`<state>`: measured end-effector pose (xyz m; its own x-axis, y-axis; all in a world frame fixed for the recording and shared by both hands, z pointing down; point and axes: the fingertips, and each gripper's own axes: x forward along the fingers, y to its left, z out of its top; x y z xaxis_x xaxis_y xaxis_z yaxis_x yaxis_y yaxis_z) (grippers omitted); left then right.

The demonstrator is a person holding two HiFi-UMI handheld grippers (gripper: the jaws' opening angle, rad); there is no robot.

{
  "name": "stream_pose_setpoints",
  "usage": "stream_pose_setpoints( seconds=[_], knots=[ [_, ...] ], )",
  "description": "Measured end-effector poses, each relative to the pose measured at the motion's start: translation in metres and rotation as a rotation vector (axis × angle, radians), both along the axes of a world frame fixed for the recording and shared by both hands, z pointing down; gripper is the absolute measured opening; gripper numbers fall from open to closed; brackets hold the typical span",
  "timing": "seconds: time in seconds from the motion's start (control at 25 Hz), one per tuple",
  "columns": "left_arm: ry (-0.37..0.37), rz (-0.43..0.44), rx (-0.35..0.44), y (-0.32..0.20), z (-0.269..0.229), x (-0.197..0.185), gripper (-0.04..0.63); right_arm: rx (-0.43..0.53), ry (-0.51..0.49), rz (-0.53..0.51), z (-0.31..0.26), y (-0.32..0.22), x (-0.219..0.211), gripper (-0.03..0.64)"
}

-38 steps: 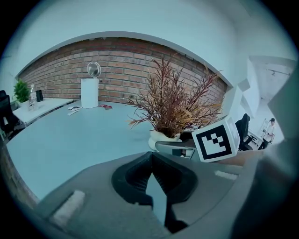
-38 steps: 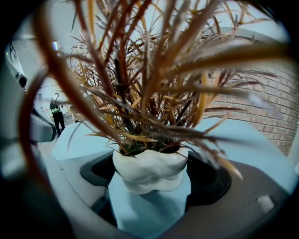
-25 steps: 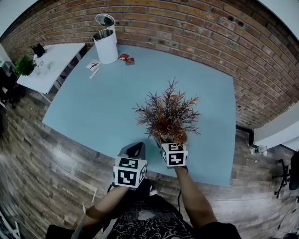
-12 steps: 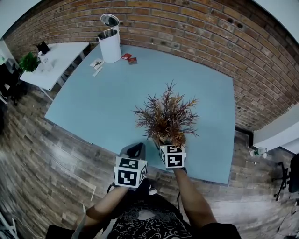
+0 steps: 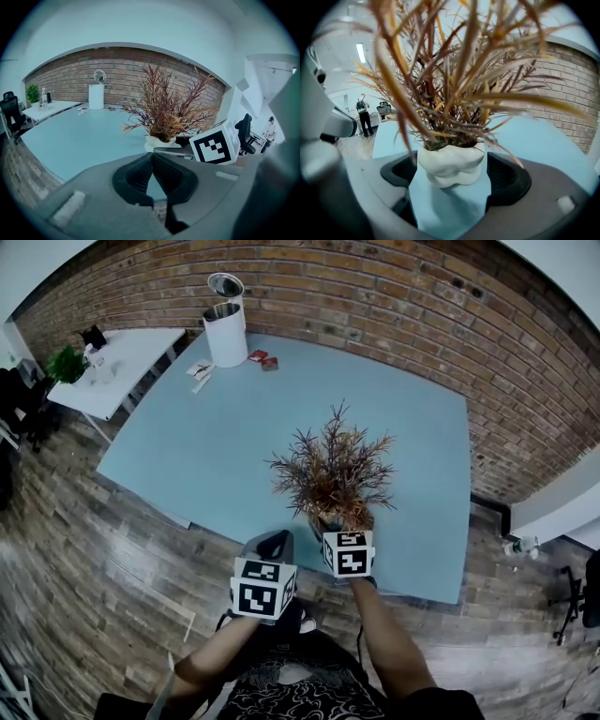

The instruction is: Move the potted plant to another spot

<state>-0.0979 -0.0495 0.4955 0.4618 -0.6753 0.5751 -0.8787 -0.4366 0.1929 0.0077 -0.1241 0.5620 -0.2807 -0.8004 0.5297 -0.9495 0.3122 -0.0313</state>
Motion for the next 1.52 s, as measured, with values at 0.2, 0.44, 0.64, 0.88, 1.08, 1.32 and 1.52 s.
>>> stream_pose_setpoints(
  seconds=[0.2,0.44,0.64,0.88,1.08,1.32,1.52],
  knots=[
    [-0.003,-0.001,-0.005,0.012,-0.002,0.005,0.0,0.004,-0.001,-0.02,-0.001,0.02,0.001,0.447],
    [-0.005,0.024,-0.003,0.024,-0.003,0.017,0.0,0.022,-0.015,-0.019,-0.015,0.046,0.007,0.385],
    [-0.007,0.065,0.021,0.028,-0.01,0.032,0.0,0.039,-0.032,-0.001,-0.03,0.067,0.009,0.317],
    [-0.006,0.108,0.045,0.032,-0.015,0.04,0.0,0.067,-0.065,0.04,-0.054,0.087,0.006,0.249],
    [0.009,0.141,0.062,0.034,-0.019,0.042,0.0,0.082,-0.093,0.074,-0.072,0.102,0.001,0.205],
    [0.028,0.18,0.077,0.036,-0.024,0.04,0.0,0.096,-0.104,0.105,-0.089,0.115,-0.011,0.159],
    [0.028,0.208,0.093,0.036,-0.028,0.034,0.0,0.126,-0.094,0.123,-0.101,0.12,-0.022,0.083]
  ],
)
